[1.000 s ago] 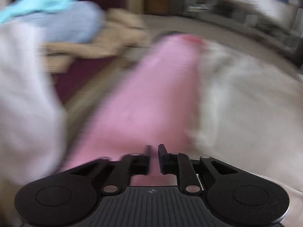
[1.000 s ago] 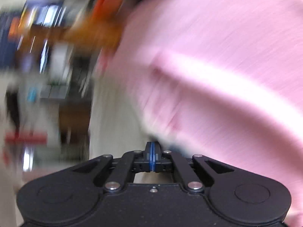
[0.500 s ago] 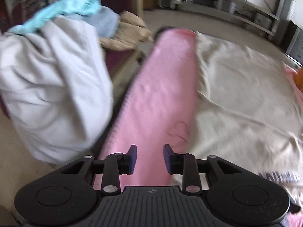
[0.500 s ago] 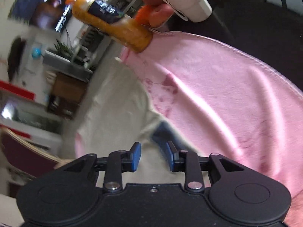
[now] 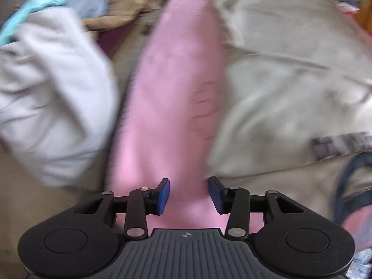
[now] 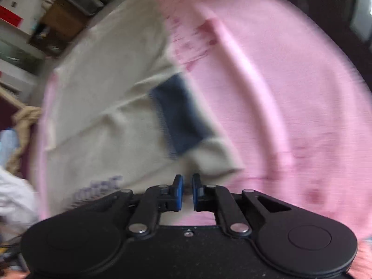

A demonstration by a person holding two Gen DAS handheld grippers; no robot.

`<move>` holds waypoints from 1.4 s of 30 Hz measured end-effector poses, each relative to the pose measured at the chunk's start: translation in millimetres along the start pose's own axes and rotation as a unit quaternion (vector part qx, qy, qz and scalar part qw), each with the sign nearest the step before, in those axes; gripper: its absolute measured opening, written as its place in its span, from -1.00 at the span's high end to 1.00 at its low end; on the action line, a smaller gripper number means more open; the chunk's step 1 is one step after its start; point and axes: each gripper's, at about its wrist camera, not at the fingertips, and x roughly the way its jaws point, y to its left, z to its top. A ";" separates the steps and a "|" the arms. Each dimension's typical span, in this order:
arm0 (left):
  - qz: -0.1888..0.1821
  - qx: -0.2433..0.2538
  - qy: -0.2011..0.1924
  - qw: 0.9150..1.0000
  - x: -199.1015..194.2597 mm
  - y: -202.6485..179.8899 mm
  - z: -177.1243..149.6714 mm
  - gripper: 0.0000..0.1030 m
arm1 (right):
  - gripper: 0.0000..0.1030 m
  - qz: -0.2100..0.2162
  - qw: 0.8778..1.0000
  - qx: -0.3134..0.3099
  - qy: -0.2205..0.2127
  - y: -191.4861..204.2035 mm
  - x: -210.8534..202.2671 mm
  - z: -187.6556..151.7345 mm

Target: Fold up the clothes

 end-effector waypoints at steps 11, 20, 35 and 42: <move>-0.175 0.002 -0.102 0.979 -40.0 -20.4 0.6 0.40 | 0.59 0.123 0.992 -0.001 -0.041 1.3 -26.7 -8.9; -0.199 0.167 -0.075 0.963 -34.9 -96.6 -18.2 0.39 | 0.54 0.078 0.982 -0.157 0.072 58.7 10.7 -43.5; -0.189 0.014 -0.130 0.973 -45.5 -34.2 -0.1 0.31 | 0.41 0.128 0.990 0.005 -0.056 -15.4 -41.5 -23.4; -0.082 -0.095 -0.033 0.992 10.2 -22.4 36.7 0.37 | 0.70 0.064 0.990 0.110 -0.065 -33.7 -16.3 -0.8</move>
